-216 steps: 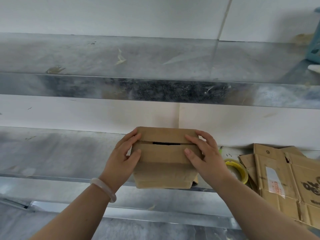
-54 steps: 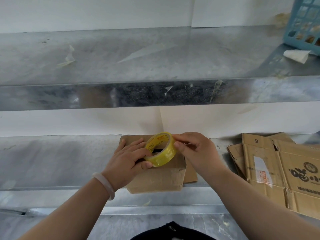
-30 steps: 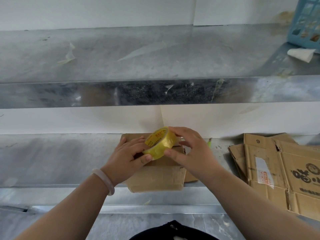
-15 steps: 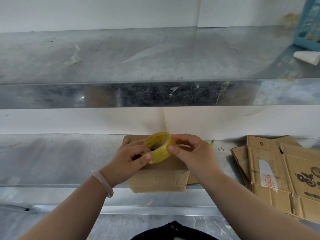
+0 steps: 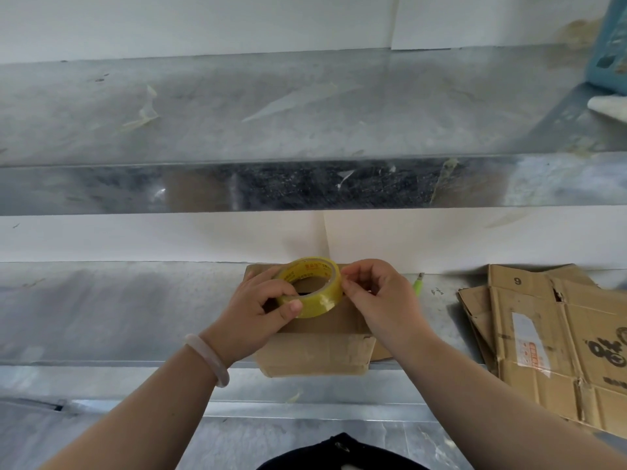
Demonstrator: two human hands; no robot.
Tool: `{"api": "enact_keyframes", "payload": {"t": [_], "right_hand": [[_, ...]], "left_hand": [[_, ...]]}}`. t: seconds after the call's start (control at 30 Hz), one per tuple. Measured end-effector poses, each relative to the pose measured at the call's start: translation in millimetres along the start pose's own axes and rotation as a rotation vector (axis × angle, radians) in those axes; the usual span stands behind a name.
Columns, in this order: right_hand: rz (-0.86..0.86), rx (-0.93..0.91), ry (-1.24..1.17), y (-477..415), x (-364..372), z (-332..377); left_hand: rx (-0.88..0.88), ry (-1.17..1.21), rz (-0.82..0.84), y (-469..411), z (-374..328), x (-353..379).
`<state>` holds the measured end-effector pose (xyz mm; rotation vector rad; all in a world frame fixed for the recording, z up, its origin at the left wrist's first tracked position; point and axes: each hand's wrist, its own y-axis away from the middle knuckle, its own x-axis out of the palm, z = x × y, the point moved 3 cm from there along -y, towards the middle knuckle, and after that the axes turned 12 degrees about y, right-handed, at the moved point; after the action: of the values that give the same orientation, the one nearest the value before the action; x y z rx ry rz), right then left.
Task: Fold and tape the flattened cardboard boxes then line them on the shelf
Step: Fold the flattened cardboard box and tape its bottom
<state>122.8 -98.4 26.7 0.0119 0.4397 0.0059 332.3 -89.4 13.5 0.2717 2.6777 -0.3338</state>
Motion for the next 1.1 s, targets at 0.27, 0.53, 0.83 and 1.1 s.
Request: {"api": "enact_keyframes", "payload": {"t": [0.27, 0.53, 0.83, 1.1], "right_hand": [[-0.151, -0.49, 0.461, 12.7, 8.5, 17.0], [-0.117, -0.467, 0.475, 3.6, 3.2, 16.1], [0.069, -0.61, 0.443, -1.4, 0.8, 29.4], [0.046, -0.769, 0.546, -8.9, -9.1, 42.9]], "left_hand": [[-0.156, 0.035, -0.059, -9.8, -11.3, 0.9], [-0.185, 0.161, 0.048, -7.3, -8.5, -1.6], [-0.156, 0.333, -0.109, -7.7, -7.2, 6.2], [-0.169, 0.261, -0.181, -10.7, -8.5, 5.3]]}}
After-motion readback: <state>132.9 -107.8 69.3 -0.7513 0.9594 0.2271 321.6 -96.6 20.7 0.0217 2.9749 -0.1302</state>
